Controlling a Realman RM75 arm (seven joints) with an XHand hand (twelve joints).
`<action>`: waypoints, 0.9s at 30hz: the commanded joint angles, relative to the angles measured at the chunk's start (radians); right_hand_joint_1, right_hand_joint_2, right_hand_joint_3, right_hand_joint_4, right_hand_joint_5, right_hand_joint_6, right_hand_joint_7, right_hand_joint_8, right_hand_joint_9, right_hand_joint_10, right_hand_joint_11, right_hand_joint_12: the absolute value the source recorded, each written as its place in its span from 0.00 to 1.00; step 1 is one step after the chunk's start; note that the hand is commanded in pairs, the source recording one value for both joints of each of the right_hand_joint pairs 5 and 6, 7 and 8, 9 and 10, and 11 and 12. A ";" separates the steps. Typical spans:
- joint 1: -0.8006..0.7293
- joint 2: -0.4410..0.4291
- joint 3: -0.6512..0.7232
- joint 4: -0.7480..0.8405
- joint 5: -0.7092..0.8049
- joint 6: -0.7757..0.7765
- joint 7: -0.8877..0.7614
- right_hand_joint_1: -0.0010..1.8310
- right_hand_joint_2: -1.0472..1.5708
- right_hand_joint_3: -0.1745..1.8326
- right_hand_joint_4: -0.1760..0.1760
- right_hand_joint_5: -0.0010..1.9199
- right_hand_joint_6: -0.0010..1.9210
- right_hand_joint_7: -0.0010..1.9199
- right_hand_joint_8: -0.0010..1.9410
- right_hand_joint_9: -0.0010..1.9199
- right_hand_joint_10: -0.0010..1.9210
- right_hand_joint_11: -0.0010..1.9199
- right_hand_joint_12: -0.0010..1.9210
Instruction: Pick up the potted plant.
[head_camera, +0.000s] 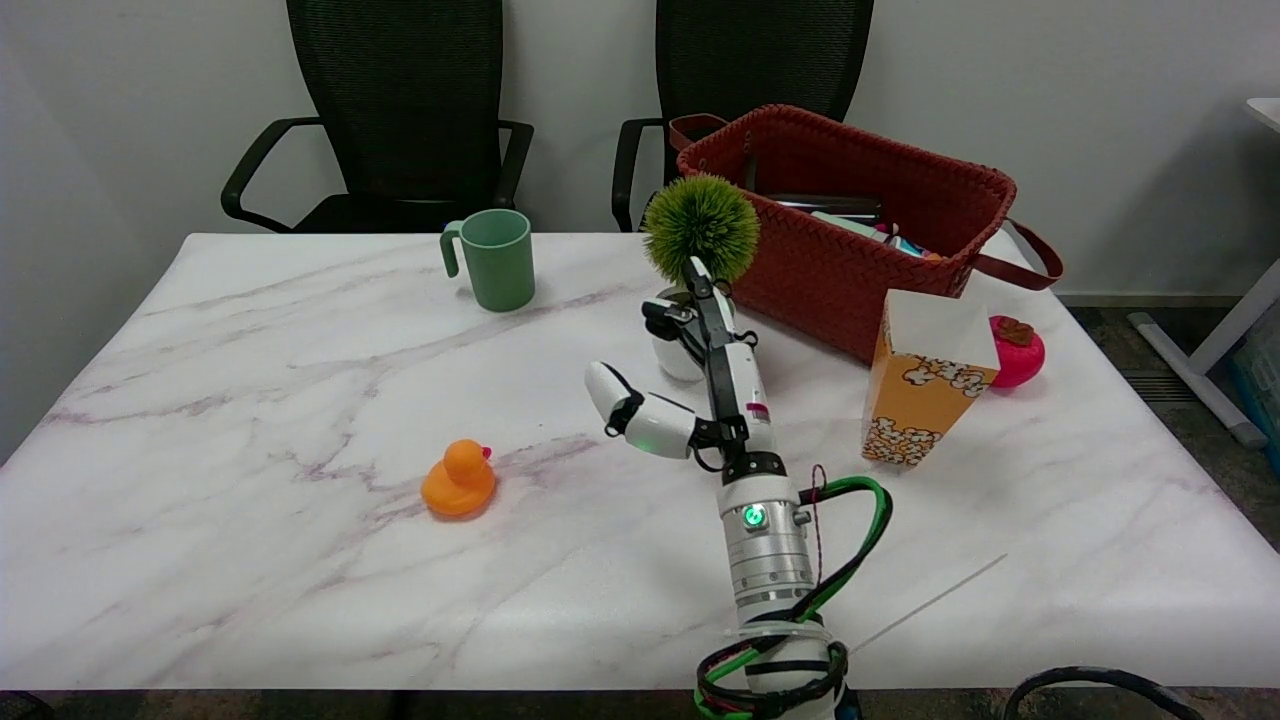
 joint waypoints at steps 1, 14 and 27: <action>-0.037 0.026 -0.045 0.007 0.075 0.082 0.015 0.54 0.60 0.43 0.50 0.06 0.06 0.25 0.25 0.23 0.23 0.12 0.11; -0.034 0.035 -0.024 -0.020 0.122 0.075 0.015 0.55 0.57 0.44 0.50 0.00 0.00 0.22 0.22 0.19 0.19 0.03 0.03; -0.029 0.032 0.070 -0.023 0.131 -0.034 0.017 0.55 0.55 0.44 0.50 0.00 0.00 0.04 0.04 0.07 0.07 0.00 0.00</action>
